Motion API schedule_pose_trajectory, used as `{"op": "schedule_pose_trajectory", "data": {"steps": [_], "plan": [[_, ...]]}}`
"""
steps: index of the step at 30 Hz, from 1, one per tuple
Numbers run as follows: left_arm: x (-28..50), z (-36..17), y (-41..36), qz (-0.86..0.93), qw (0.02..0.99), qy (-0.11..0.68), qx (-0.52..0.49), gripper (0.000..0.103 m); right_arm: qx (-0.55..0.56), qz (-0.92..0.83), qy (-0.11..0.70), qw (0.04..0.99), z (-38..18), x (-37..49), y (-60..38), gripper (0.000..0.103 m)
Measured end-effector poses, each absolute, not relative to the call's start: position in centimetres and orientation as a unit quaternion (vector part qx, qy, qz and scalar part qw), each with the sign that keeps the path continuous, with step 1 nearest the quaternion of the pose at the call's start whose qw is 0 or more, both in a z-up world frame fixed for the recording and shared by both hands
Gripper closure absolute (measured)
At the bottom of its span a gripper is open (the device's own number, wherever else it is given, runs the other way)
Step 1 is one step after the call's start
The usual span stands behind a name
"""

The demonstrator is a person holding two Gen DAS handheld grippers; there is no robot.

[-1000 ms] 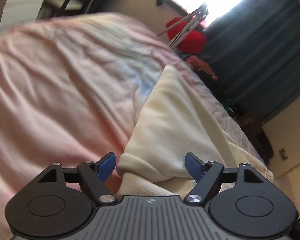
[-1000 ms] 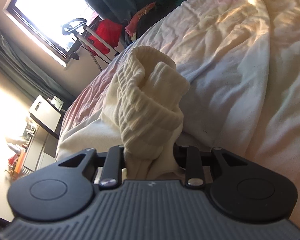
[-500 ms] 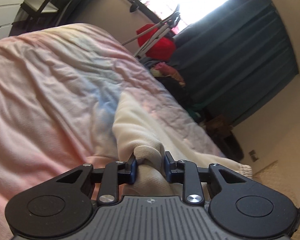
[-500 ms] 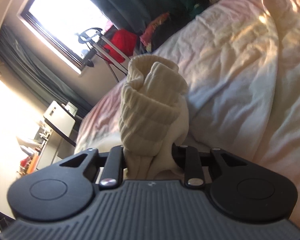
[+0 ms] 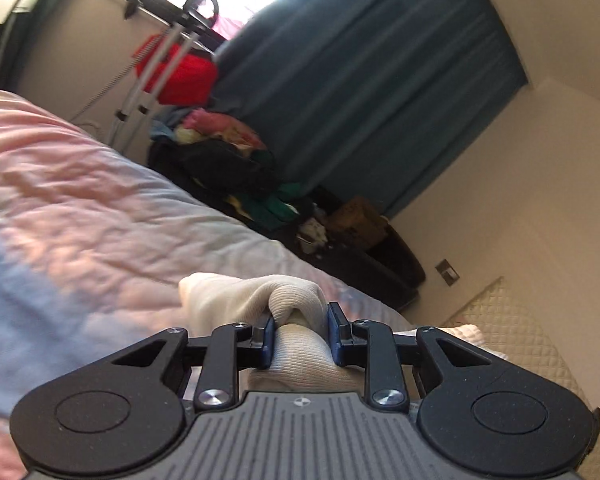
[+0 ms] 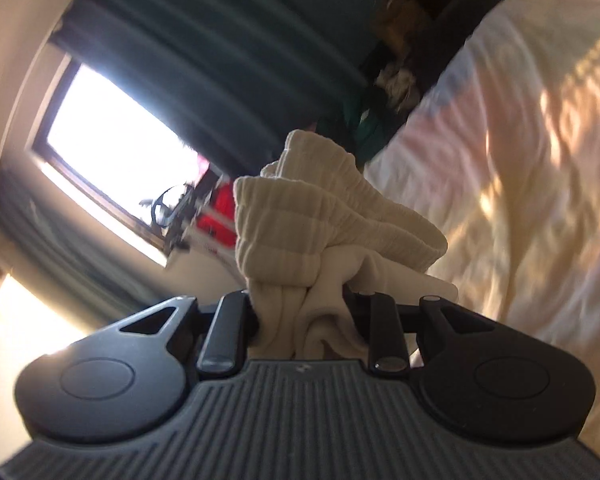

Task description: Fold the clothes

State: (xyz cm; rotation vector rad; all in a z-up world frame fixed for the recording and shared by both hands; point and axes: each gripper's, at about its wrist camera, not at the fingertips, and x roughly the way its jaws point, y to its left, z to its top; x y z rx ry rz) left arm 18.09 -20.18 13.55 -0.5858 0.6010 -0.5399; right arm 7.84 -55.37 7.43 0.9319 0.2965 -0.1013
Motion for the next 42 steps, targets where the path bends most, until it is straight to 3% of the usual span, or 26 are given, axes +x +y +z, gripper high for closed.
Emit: {"op": "schedule_pose_trajectory", "data": {"steps": [6,10,16,24,28,32,35,37,42], "plan": [[28.7,15.3,-32.8,-0.282,0.872,0.317,-0.244,0.076,0.411,-0.119,0.131,0.894,11.4,12.3,-64.7,0.076],[34.1,12.5,-38.5,-0.302,0.872,0.326,-0.206,0.076,0.388,-0.16,0.143,0.896,10.6,16.4,-68.9,0.076],[39.4,4.6,-43.2,-0.331,0.865,0.338,-0.169,0.076,0.385,-0.181,0.123,0.897,3.8,18.8,-71.6,0.076],[37.3,-5.8,-40.2,-0.373,0.854,0.339,-0.131,0.074,0.429,-0.196,0.088,0.877,-8.5,13.3,-68.4,0.075],[35.1,-9.7,-39.3,-0.365,0.862,0.342,-0.081,0.063,0.462,-0.216,0.116,0.852,-14.5,11.4,-67.5,0.069],[34.1,-10.2,-39.3,-0.355,0.873,0.333,-0.039,0.056,0.488,-0.209,0.114,0.839,-16.3,10.8,-67.6,0.064],[33.6,-8.0,-39.1,-0.34,0.878,0.335,-0.016,0.042,0.507,-0.217,0.155,0.82,-14.6,11.1,-68.1,0.064],[32.9,-5.6,-38.6,-0.338,0.878,0.338,-0.018,0.023,0.509,-0.232,0.186,0.808,-12.9,10.8,-68.1,0.064],[28.6,1.2,-37.9,-0.326,0.895,0.304,0.004,0.015,0.46,-0.277,0.204,0.819,-6.4,8.9,-65.6,0.064]]}}
